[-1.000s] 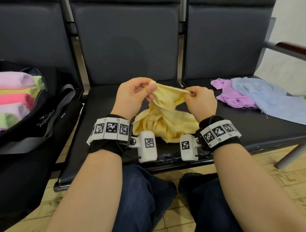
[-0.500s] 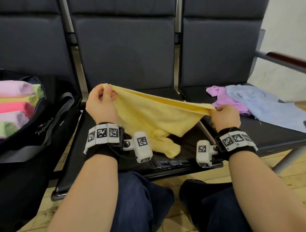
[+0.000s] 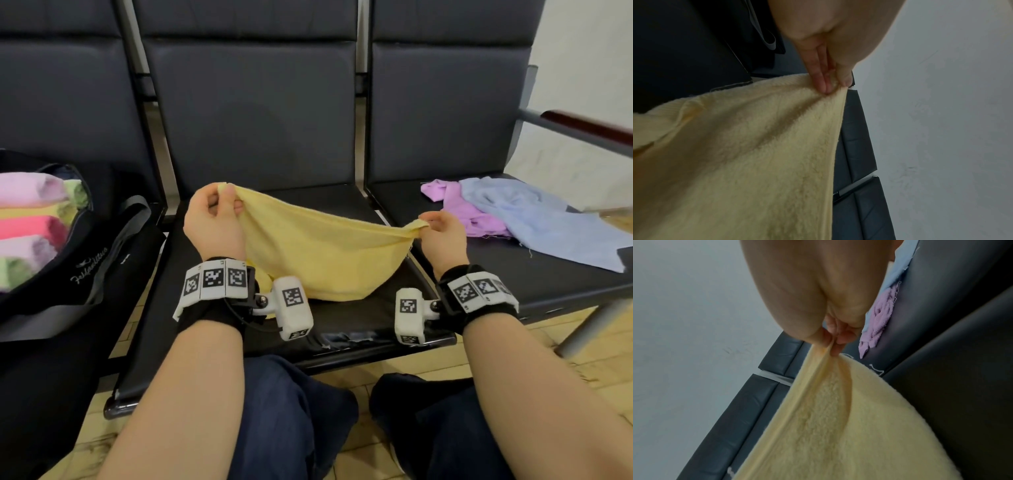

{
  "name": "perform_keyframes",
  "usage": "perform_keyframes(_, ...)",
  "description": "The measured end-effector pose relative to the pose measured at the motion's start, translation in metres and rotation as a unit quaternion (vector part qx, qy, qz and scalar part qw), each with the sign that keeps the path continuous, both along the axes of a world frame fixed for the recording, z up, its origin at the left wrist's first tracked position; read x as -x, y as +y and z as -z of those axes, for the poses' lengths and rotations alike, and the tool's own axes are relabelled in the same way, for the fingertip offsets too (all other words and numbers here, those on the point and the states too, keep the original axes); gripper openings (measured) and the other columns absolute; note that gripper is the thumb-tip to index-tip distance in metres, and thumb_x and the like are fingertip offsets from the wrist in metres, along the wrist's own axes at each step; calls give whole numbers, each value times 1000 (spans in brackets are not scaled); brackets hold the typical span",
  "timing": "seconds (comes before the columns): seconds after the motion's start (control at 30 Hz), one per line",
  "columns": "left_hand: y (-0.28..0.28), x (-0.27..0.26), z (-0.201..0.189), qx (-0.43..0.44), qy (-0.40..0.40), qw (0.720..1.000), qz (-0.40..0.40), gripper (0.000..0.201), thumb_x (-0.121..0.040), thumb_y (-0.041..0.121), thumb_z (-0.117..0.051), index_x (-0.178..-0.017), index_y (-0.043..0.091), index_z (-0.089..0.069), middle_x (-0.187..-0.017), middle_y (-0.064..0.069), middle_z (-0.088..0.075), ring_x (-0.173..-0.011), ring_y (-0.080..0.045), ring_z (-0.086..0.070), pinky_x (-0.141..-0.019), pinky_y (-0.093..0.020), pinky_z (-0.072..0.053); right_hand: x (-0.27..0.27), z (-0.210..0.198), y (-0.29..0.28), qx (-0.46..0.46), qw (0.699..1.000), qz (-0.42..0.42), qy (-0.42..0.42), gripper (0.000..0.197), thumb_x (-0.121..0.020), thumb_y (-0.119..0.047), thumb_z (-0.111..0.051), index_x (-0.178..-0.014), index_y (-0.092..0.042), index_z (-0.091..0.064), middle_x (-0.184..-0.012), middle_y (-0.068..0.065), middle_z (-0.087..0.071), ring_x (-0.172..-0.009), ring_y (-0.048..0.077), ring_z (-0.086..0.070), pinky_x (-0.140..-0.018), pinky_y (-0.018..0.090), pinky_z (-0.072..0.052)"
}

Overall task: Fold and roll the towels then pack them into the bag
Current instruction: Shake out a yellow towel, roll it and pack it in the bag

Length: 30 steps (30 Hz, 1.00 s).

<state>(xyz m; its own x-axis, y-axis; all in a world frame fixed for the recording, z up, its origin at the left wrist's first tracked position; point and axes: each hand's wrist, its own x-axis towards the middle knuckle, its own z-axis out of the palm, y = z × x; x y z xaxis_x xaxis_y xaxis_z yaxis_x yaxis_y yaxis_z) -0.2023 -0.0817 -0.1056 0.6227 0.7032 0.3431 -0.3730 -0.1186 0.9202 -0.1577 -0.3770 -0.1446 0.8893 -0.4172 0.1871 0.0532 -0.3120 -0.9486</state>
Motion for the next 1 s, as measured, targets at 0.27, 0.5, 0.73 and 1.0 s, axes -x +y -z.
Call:
perform_keyframes(0.27, 9, -3, 7, -31, 72, 996, -37, 6, -93, 24, -57, -91, 20, -62, -87, -15, -69, -65, -23, -62, -71, -35, -56, 2, 2, -11, -61, 998, 24, 12, 30, -89, -4, -37, -85, -15, -65, -65, 13, -65, -38, 14, -55, -37, 18, -40)
perform_keyframes(0.5, 11, -3, 10, 20, 104, 994, -31, 19, -95, 28, -57, -105, 13, -63, -86, -13, -69, -47, -9, -59, -55, -14, -50, 4, 10, -12, 20, 994, -100, 23, 18, -85, -4, -56, -83, -19, -64, -76, 1, -62, -66, 12, -56, -64, 22, -46)
perform_keyframes(0.73, 10, -3, 10, 32, 104, 994, -34, 16, -96, 28, -55, -101, 14, -60, -71, -6, -64, -44, -8, -58, -67, -24, -55, 0, 17, -25, 76, 995, -65, -12, 9, -86, -25, -69, -88, -17, -65, -83, 3, -62, -71, 13, -55, -70, 25, -45)
perform_keyframes(1.0, 10, -4, 3, 10, 96, 995, -39, 15, -95, 30, -56, -101, 17, -61, -77, -9, -67, -52, -11, -57, -62, -21, -53, 2, 9, -17, -22, 999, -24, -44, 10, -91, -19, -63, -92, -9, -60, -64, 8, -66, -57, 20, -65, -66, 33, -56)
